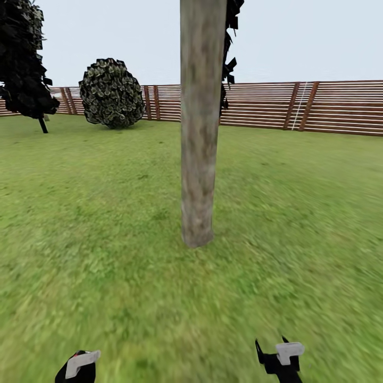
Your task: In the garden, pick up the pesticide atomizer on the floor and spray pesticide onto both trees until each tree trunk is fully covered.
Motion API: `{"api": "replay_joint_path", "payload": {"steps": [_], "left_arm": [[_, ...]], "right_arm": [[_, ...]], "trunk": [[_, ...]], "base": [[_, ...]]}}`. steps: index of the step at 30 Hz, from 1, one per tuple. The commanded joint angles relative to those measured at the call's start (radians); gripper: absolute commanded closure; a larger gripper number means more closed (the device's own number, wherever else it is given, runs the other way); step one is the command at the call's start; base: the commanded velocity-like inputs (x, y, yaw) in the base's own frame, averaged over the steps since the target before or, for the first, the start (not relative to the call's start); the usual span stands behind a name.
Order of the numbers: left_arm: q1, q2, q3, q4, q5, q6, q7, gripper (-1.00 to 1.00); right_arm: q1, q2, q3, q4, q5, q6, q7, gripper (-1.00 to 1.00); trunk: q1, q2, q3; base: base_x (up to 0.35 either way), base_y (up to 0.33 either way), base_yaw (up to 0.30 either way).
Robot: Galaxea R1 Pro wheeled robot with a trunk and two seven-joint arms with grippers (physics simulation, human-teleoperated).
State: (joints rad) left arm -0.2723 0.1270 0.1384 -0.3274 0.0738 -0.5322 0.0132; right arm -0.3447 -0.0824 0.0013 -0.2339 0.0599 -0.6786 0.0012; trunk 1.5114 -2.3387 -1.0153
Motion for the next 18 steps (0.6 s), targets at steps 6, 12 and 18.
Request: {"api": "replay_joint_path", "payload": {"steps": [6, 12, 18], "left_arm": [[0.000, -0.004, -0.006, -0.001, 0.003, -0.003, 0.001, 1.00], [-0.001, -0.005, -0.004, -0.004, 0.007, -0.003, 0.000, 1.00], [-0.001, 0.002, -0.009, -0.006, 0.000, -0.001, 0.000, 1.00]], "right_arm": [[0.000, -0.005, -0.002, 0.022, 0.002, -0.003, -0.003, -1.00], [-0.001, -0.005, -0.003, 0.090, 0.000, -0.003, -0.005, -1.00], [-0.001, 0.001, -0.002, 0.097, 0.000, -0.002, -0.003, -1.00]], "trunk": [[0.000, 0.000, -0.001], [0.000, 0.000, -0.001], [0.000, 0.000, -0.001]], "base": [[0.333, 0.000, 0.000], [0.330, -0.026, 0.000], [0.313, -0.114, 0.000]]}}
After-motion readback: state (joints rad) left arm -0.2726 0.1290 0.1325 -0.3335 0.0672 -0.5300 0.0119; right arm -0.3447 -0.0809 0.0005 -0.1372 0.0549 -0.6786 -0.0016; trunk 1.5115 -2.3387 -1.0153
